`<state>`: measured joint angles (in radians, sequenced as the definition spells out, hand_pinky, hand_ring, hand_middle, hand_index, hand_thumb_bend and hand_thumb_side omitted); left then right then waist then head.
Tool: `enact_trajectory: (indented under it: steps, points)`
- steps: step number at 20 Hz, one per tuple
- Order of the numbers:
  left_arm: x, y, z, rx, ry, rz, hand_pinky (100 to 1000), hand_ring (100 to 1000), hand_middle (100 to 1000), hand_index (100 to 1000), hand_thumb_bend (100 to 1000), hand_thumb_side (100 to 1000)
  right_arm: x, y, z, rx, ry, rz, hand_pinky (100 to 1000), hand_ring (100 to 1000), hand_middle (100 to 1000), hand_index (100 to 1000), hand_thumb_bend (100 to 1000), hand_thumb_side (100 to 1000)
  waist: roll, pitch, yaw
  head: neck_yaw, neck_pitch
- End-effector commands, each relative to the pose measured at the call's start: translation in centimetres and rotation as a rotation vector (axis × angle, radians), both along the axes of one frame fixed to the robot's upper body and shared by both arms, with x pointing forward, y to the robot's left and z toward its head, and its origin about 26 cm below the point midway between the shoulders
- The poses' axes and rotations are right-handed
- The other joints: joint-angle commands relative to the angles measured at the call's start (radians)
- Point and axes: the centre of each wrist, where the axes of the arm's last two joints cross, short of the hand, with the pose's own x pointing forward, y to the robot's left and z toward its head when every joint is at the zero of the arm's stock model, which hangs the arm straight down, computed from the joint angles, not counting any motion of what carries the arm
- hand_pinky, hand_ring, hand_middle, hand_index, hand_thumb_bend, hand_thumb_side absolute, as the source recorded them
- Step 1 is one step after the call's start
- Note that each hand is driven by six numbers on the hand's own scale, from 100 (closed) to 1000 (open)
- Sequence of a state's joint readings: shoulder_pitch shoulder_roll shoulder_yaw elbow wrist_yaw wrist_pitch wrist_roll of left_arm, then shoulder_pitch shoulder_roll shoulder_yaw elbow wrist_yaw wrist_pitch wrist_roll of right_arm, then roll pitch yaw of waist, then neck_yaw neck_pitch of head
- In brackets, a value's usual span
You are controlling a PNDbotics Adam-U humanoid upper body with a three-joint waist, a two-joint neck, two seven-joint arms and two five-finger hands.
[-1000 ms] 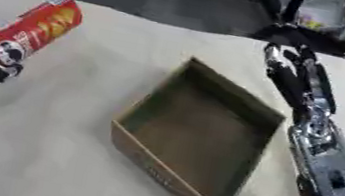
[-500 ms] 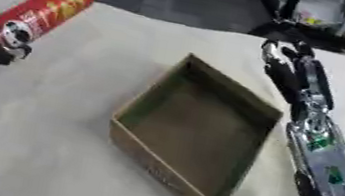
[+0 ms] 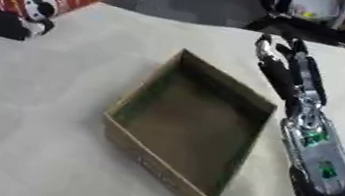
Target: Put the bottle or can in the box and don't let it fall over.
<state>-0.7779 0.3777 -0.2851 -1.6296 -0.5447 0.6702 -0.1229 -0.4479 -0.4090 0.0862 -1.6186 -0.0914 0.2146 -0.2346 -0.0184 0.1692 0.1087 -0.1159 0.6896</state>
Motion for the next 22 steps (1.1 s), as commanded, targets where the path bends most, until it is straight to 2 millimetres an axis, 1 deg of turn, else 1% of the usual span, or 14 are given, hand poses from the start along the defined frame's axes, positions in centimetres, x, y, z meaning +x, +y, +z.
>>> enact_trajectory:
  steps: [1, 5, 8, 14, 22]
  points:
    - [-1.0, -1.6, 1.8, 0.012, -0.041, -0.074, 390, 719, 727, 728, 266, 100, -0.1, -0.6, 1.1, -0.021, -0.038, -0.012, 694, 987, 1000, 1000, 100, 573, 0.016, -0.037, -0.001, -0.011, 0.006]
    - [-2.2, -3.8, 2.2, 0.007, -0.042, -0.171, 387, 719, 727, 725, 256, 100, -0.1, -0.7, 1.1, -0.019, -0.039, -0.017, 694, 987, 1000, 1000, 100, 573, 0.019, -0.037, -0.004, -0.018, 0.006]
    - [-3.1, -5.4, 2.1, 0.002, -0.04, -0.239, 385, 718, 727, 722, 248, 100, -0.2, -0.8, 1.2, -0.017, -0.047, -0.023, 694, 986, 1000, 1000, 100, 572, 0.021, -0.035, -0.005, -0.018, 0.007]
    - [-4.6, -8.3, 0.6, -0.013, -0.003, -0.344, 382, 716, 726, 718, 237, 100, -0.2, -1.1, 1.6, -0.019, -0.065, -0.04, 694, 986, 1000, 1000, 100, 566, 0.021, -0.033, -0.008, -0.013, 0.007]
    - [-5.3, -11.1, -0.9, -0.005, 0.036, -0.419, 383, 717, 725, 717, 228, 100, -0.3, -1.3, 1.7, -0.017, -0.074, -0.05, 693, 985, 1000, 1000, 100, 564, 0.021, -0.031, -0.015, -0.002, 0.011]
